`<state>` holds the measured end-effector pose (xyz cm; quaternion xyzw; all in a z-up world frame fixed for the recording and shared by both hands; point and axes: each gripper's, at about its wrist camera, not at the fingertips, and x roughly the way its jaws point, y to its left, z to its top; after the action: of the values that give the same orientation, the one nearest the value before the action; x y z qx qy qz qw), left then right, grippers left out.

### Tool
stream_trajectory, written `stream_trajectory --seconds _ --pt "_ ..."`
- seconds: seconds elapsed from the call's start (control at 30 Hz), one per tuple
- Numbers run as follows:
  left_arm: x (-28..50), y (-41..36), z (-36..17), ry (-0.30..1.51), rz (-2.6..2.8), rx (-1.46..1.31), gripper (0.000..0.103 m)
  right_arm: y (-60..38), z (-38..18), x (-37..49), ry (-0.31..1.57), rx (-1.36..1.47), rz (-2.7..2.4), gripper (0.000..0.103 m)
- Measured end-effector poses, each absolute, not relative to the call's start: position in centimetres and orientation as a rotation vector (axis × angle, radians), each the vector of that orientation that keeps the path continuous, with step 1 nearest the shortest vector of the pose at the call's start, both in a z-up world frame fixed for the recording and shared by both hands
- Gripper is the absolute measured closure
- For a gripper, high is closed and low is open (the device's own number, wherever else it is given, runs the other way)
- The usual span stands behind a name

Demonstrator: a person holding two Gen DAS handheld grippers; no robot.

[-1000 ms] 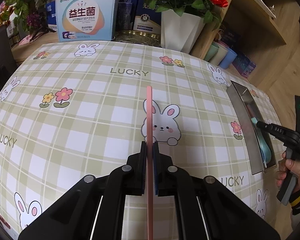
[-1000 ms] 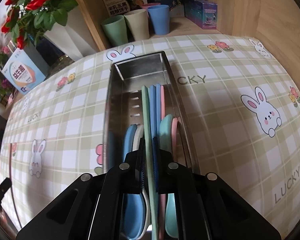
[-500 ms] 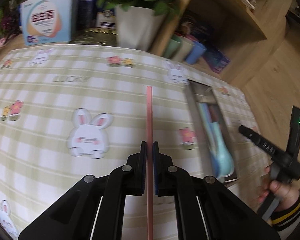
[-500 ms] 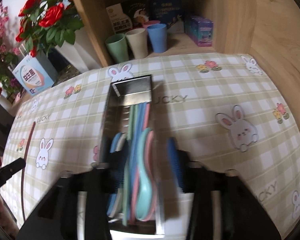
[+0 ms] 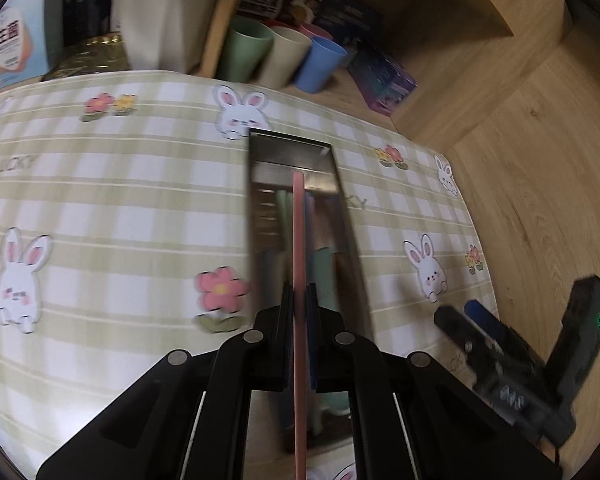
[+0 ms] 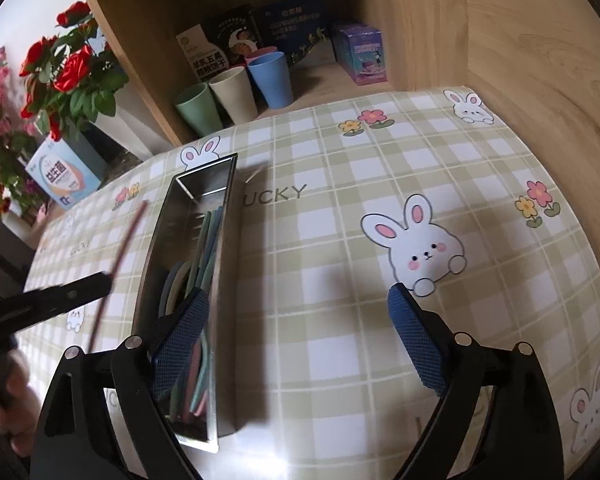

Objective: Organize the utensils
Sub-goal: 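Lower the pink chopstick into the steel caddy and open the left tool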

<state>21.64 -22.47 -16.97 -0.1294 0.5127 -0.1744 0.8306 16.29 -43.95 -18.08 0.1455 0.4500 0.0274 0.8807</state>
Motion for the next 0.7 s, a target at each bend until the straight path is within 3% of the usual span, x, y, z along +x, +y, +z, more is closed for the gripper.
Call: stream_trajectory --seconds 0.7 --pt "24.3 -25.7 -21.1 1.167 -0.314 -0.231 0.097 -45.2 -18.4 15.7 0.941 0.299 0.053 0.015"
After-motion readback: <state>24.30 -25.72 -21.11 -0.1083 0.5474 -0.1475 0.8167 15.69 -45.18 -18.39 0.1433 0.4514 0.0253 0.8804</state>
